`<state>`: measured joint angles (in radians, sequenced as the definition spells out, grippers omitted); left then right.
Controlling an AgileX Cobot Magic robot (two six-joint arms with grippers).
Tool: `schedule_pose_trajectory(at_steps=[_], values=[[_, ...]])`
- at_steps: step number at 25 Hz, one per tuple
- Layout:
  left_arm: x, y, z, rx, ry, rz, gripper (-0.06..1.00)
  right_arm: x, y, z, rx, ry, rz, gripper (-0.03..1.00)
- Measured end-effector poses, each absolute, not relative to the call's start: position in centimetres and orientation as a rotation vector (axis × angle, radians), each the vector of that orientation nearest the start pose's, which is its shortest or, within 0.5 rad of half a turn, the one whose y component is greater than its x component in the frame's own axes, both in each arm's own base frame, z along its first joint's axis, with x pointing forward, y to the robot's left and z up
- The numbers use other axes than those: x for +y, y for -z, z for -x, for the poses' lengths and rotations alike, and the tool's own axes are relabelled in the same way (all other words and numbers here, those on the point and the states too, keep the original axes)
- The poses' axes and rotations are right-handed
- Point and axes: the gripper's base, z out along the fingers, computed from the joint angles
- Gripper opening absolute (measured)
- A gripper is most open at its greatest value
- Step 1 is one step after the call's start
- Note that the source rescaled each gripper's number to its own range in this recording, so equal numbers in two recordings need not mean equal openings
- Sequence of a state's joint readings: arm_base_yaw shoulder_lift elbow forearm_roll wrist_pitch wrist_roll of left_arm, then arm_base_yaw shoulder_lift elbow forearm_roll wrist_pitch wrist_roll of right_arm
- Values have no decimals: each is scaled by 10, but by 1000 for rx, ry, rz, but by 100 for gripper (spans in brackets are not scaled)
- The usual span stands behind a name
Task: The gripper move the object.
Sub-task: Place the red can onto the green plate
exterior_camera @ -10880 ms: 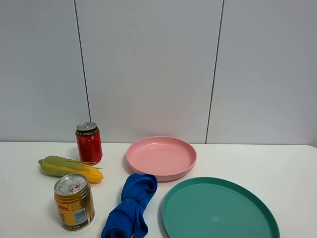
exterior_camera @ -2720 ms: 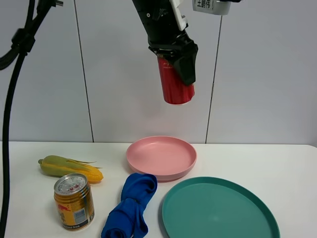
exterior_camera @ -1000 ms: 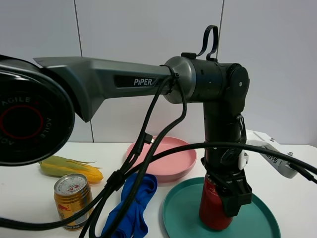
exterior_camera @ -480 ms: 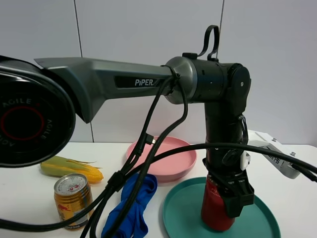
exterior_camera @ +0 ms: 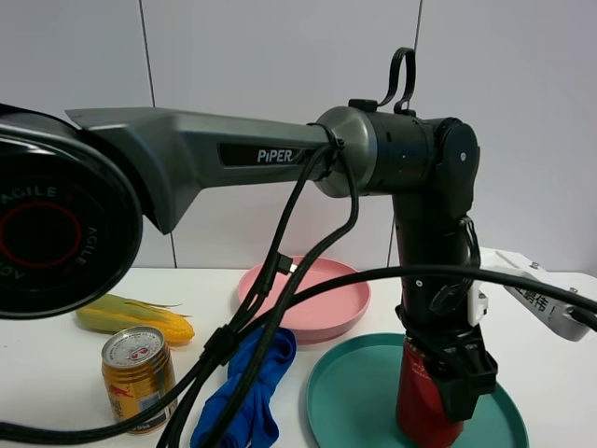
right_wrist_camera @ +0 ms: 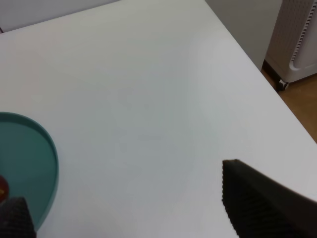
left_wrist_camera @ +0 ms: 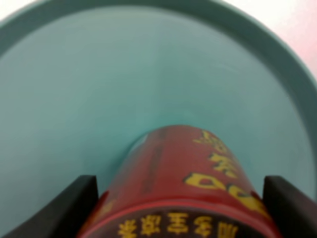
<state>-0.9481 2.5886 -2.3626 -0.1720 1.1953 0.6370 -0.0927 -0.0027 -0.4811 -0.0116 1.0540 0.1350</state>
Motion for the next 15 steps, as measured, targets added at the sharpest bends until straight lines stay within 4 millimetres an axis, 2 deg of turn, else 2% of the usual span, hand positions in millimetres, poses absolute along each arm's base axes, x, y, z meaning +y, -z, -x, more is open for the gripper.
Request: schedule_pose_trajectory(at_steps=[15], values=[[-445, -143, -302, 2017, 290, -2029, 0, -1, -273, 3, 2040, -12, -234, 100]])
